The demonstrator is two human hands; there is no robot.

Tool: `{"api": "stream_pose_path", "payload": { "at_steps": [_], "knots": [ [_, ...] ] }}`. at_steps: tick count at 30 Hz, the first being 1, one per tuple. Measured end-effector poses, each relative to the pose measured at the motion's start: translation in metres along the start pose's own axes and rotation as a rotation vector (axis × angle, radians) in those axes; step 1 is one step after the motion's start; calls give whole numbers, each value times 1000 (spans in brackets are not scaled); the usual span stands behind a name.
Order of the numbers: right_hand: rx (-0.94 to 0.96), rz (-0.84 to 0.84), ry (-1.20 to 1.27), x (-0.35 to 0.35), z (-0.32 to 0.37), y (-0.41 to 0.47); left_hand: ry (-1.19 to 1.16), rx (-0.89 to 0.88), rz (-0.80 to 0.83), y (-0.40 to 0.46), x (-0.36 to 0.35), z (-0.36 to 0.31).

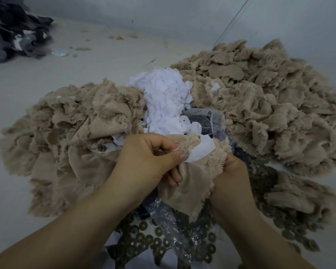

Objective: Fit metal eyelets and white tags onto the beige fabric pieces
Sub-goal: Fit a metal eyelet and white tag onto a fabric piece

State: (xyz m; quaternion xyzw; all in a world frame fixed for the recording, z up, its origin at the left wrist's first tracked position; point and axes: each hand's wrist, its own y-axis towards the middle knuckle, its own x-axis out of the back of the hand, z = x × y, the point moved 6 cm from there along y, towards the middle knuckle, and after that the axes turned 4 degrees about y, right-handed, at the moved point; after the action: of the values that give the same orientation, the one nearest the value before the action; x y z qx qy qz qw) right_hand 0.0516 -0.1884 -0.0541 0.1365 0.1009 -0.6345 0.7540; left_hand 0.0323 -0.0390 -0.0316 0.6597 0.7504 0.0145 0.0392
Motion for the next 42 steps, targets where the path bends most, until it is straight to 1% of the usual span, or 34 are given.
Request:
{"api": "stream_pose_path", "payload": {
  "at_steps": [4, 8, 9, 12, 16, 19, 21, 23, 26, 27, 30, 33, 35, 39, 42],
  "knots": [
    [-18, -31, 17, 3, -5, 1, 35, 5, -23, 1, 2, 4],
    [62, 50, 22, -6, 4, -2, -5, 55, -11, 2, 2, 8],
    [47, 69, 47, -7, 4, -2, -21, 66, -2, 2, 2, 9],
    [-76, 66, 99, -5, -3, -1, 10, 45, 1, 2, 3, 9],
    [-111, 45, 53, -2, -9, 1, 36, 47, -2, 2, 3, 9],
    [-156, -6, 38, 8, -16, 3, 48, 48, -17, 4, 5, 9],
    [-143, -38, 11, 10, -13, 2, 68, 35, -35, 4, 8, 9],
    [-131, -10, 17, 4, -10, 2, 81, 21, -44, 5, 8, 9],
    [-15, 63, -113, -2, -5, 3, 108, 14, -16, 4, 6, 10],
    [-21, 62, -110, -1, -6, 2, 116, 15, 1, 3, 5, 10],
    [-72, 16, -41, 3, -8, 3, 74, 42, 77, 1, 0, 9],
    [-93, 3, -7, 4, -7, 5, -90, 126, 162, 2, -2, 8],
    [-109, 3, 39, 4, -8, 6, -187, 172, 180, 4, -2, 7],
    [-179, 127, 199, -8, -9, 5, -156, 128, 143, 5, 0, 7],
    [-178, 82, 155, -4, -10, 5, -79, 79, 114, 4, 0, 9]
  ]
}}
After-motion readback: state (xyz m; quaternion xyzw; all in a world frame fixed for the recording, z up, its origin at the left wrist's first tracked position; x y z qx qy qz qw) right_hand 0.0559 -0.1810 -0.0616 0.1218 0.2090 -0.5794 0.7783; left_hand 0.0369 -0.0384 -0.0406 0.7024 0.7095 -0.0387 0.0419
